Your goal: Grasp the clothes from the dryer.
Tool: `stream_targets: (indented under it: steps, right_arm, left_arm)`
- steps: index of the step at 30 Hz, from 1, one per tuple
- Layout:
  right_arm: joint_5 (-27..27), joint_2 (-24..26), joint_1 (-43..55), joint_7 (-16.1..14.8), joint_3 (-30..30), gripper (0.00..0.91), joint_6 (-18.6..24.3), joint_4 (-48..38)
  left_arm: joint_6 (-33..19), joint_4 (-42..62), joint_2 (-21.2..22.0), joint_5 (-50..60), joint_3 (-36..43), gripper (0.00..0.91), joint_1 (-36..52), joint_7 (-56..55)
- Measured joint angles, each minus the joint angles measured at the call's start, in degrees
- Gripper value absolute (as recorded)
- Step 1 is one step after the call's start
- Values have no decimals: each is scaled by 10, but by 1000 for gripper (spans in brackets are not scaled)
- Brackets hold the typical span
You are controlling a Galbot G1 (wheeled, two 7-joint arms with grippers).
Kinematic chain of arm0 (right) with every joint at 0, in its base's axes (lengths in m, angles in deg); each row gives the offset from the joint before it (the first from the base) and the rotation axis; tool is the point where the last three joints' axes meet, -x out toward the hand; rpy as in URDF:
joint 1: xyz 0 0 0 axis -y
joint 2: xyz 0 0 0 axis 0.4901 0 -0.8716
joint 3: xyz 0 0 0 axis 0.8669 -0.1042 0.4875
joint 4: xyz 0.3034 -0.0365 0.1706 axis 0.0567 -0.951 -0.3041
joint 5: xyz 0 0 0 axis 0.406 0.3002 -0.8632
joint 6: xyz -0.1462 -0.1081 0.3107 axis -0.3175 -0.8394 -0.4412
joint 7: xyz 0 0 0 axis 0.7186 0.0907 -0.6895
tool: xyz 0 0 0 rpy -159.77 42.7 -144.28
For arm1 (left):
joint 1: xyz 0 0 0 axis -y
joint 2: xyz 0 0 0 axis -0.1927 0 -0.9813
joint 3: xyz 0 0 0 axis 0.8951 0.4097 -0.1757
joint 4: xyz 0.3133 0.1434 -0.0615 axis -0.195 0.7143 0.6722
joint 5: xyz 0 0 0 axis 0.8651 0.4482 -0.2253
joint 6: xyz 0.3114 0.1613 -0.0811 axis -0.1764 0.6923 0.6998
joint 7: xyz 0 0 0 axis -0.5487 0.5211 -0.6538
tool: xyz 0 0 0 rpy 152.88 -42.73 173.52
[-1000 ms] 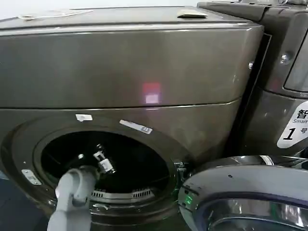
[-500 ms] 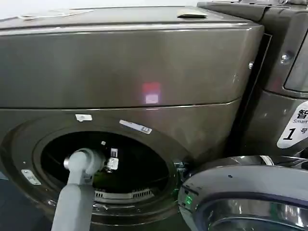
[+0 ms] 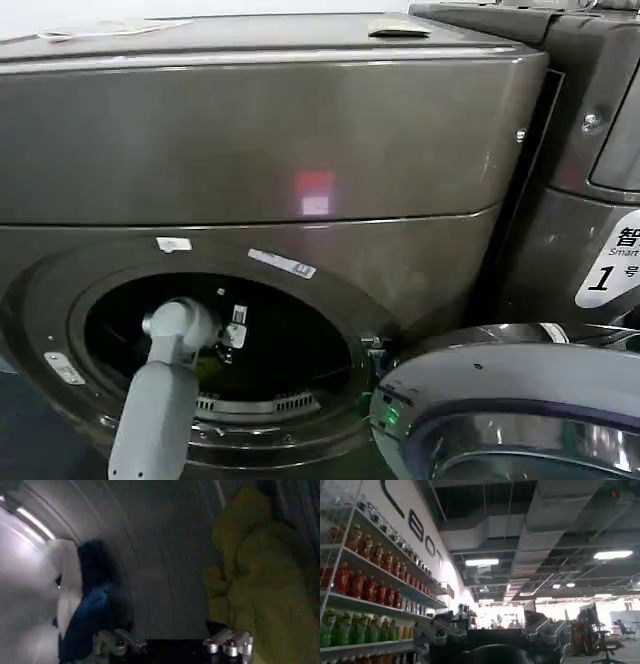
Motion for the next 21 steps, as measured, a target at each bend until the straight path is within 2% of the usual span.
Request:
stream_targets:
  steps: [9, 10, 11, 12, 13, 21]
  right_arm:
    - [0, 1, -2, 0, -2, 907, 0, 2]
    - [0, 0, -1, 0, -2, 907, 0, 2]
    - [0, 0, -1, 0, -3, 907, 0, 2]
    - [0, 0, 0, 0, -4, 907, 0, 3]
    - [0, -1, 0, 0, -5, 907, 0, 3]
    - [0, -1, 2, 0, -7, 907, 1, 3]
  left_arm:
    - [15, 5, 1, -7, -2, 907, -14, -1]
    - [18, 7, 1, -9, -3, 876, -14, -1]
    - [19, 10, 1, -10, -3, 102, -13, -1]
    - [20, 12, 1, -12, -3, 102, -12, -1]
    - [21, 15, 0, -13, -3, 0, -12, -1]
    - [28, 39, -2, -32, -4, 0, -8, -1]
